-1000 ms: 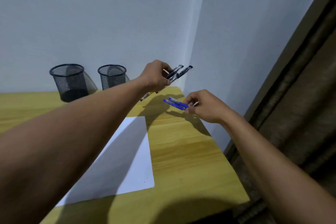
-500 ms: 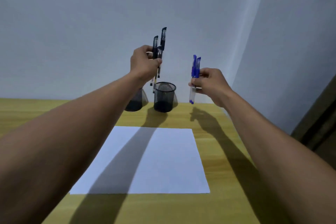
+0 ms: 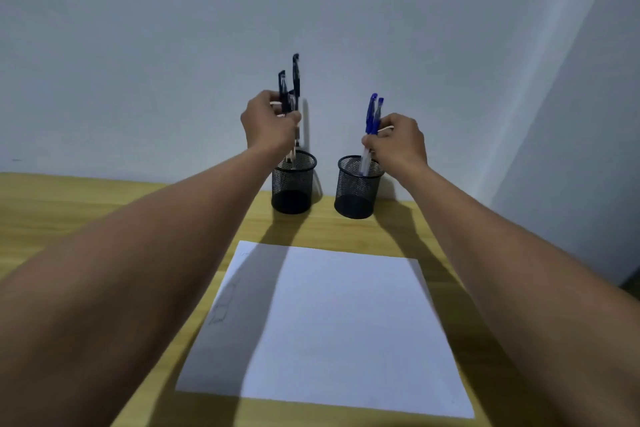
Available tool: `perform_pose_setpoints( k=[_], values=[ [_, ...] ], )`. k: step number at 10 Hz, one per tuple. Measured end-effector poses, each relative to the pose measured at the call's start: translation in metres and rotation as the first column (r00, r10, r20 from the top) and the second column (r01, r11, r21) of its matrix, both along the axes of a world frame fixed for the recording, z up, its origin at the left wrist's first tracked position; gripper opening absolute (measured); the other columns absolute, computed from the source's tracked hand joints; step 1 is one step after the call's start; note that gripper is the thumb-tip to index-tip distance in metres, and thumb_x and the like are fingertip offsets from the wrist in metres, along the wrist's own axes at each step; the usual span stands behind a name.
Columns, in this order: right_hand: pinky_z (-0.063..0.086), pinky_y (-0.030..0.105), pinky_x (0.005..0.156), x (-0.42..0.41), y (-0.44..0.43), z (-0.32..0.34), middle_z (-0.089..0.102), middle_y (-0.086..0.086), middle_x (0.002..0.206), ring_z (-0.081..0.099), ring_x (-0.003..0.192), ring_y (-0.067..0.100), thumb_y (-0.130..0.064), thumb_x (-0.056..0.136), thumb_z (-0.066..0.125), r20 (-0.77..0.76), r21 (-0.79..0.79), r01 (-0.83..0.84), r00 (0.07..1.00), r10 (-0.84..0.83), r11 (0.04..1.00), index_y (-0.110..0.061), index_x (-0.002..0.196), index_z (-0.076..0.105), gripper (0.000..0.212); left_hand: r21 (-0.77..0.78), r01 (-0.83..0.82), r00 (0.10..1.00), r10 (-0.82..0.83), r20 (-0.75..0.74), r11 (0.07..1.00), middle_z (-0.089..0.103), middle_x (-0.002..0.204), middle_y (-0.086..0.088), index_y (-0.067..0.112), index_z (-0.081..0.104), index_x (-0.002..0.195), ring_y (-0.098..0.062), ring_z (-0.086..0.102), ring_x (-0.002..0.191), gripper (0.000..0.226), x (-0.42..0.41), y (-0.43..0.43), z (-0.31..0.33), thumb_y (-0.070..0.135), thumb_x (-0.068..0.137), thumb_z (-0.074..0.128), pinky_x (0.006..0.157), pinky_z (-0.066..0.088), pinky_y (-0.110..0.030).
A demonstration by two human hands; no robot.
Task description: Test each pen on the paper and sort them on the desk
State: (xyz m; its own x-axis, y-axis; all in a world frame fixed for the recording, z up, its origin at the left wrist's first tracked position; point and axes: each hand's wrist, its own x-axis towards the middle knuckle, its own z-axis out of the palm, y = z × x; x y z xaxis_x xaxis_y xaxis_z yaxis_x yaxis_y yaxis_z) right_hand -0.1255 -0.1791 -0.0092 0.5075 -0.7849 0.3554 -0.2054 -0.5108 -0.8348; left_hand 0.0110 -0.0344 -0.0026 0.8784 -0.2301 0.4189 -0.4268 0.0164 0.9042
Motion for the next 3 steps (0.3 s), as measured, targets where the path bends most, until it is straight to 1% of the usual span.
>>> perform_pose_setpoints(
  k=[1,2,3],
  values=[
    [0.061,0.039,0.080,0.003,-0.006,-0.009,0.075,0.004,0.094,0.073,0.086,0.022,-0.016,0.082,0.081,-0.057,0.004,0.009,0.998,-0.009,1.000,-0.016,0.095,0.066,0.020,0.045,0.008,0.999,-0.006,-0.045,0.999,0.072,0.089,-0.005,0.008,0.067,0.112,-0.004,0.063,0.059,0.032,0.005,-0.004,-0.010,0.004,0.081,0.075,0.045,0.047,-0.011],
    [0.046,0.020,0.061,-0.003,-0.004,-0.010,0.073,0.003,0.105,0.065,0.087,0.016,-0.024,0.081,0.084,-0.119,-0.003,0.009,0.993,-0.010,1.000,-0.012,0.105,0.070,0.031,0.128,0.027,0.998,-0.020,-0.061,0.991,0.072,0.085,-0.002,0.009,0.070,0.106,-0.009,0.067,0.071,0.035,0.004,-0.002,-0.012,0.011,0.074,0.084,0.071,0.056,-0.021],
    [0.043,0.023,0.076,-0.013,-0.001,-0.001,0.070,0.008,0.121,0.061,0.097,0.018,-0.026,0.083,0.083,-0.147,-0.032,0.063,0.987,-0.067,0.998,-0.008,0.121,0.070,0.044,0.167,0.003,0.996,0.012,-0.091,0.986,0.072,0.099,-0.007,0.006,0.071,0.108,-0.017,0.068,0.089,0.045,0.005,0.006,-0.009,0.017,0.069,0.090,0.079,0.055,-0.026]
  ],
)
